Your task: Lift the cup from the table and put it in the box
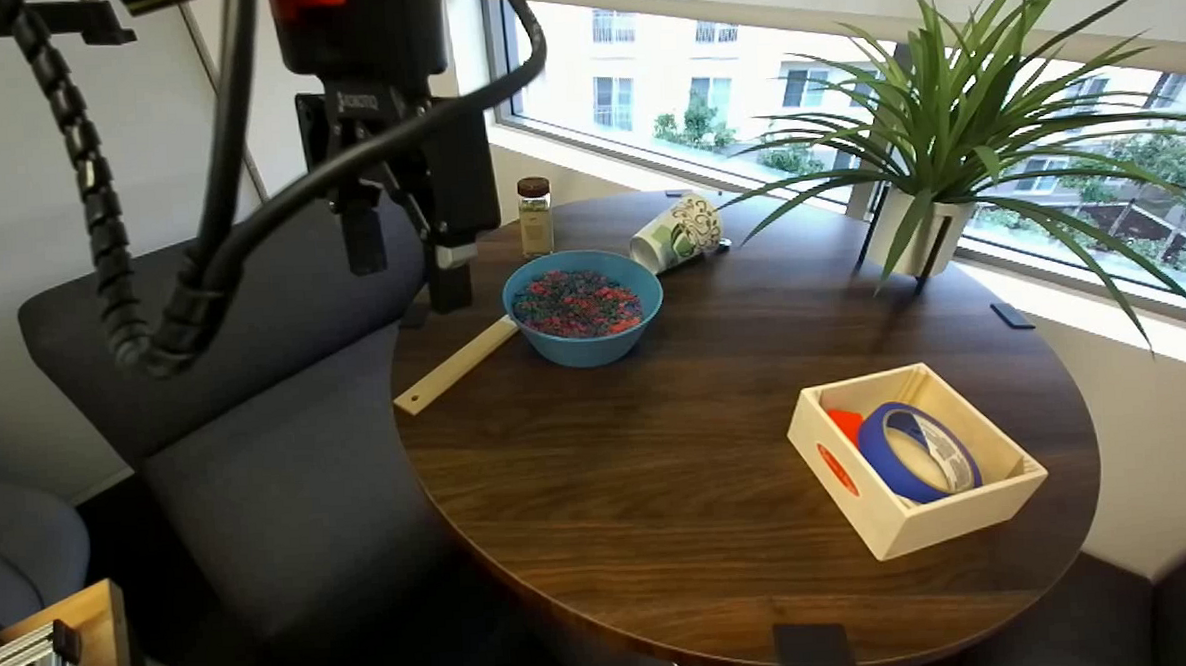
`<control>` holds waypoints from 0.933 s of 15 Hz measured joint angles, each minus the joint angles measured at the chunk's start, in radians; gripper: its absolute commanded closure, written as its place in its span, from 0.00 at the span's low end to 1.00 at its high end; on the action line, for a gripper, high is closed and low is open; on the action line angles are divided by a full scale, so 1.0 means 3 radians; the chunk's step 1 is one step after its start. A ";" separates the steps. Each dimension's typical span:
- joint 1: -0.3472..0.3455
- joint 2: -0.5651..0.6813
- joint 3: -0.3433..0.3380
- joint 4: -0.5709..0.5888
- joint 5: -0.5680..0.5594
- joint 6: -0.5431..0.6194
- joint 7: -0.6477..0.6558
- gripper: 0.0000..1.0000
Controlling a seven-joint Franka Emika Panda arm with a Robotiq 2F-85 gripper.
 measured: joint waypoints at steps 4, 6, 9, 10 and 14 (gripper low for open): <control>0.0066 0.0175 0.0046 0.0149 -0.0098 0.0620 0.0002 0.00; 0.0096 0.0388 0.0074 0.0326 -0.0165 0.1083 0.0008 0.00; 0.0105 0.0807 0.0074 0.0700 -0.0138 0.1400 0.0198 0.00; 0.0113 0.0971 0.0075 0.0847 -0.0097 0.1428 0.0292 0.00; 0.0187 0.1462 0.0097 0.1235 0.0093 0.1443 0.0433 0.00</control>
